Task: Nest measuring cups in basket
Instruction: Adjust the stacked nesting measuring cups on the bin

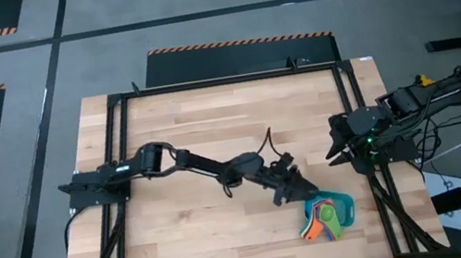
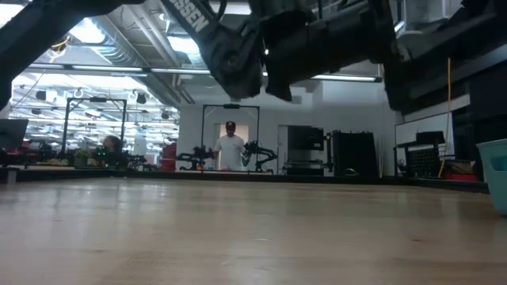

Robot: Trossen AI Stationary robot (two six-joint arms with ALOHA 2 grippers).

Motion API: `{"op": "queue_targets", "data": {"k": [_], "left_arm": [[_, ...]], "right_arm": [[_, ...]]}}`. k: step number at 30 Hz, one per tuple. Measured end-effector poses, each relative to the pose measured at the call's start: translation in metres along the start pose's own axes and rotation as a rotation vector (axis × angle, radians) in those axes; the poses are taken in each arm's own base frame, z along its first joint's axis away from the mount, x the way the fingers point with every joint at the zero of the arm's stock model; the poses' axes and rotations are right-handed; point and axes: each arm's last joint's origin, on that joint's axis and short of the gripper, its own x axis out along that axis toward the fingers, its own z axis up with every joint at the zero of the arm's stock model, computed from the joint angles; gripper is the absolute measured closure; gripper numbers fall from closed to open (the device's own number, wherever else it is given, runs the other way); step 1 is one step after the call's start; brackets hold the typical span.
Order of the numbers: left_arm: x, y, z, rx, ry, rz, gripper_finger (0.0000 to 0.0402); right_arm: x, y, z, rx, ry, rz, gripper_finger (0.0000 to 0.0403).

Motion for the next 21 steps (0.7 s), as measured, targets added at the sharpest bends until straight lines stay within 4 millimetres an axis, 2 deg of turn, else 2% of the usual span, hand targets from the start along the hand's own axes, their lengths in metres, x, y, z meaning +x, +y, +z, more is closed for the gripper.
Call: {"op": "queue_targets", "data": {"k": [4, 9, 15, 18, 21], "left_arm": [[0.001, -0.008, 0.015, 0.070, 0.019, 0.091, 0.0146], [0.002, -0.028, 0.033, 0.193, 0.081, 0.225, 0.0146], [-0.007, -0.071, 0.056, 0.342, 0.182, 0.513, 0.0146], [-0.014, -0.091, 0.058, 0.399, 0.233, 0.673, 0.0146], [-0.020, -0.106, 0.053, 0.422, 0.272, 0.783, 0.0146]], "right_arm": [[0.000, 0.000, 0.001, -0.001, -0.006, 0.002, 0.0291], [0.001, 0.000, 0.001, -0.001, -0.006, 0.002, 0.0291], [0.001, 0.002, 0.005, 0.036, -0.041, 0.023, 0.0291], [0.001, 0.006, 0.009, 0.108, -0.064, 0.085, 0.0291], [0.004, 0.014, 0.012, 0.100, -0.066, 0.159, 0.0291]]}}
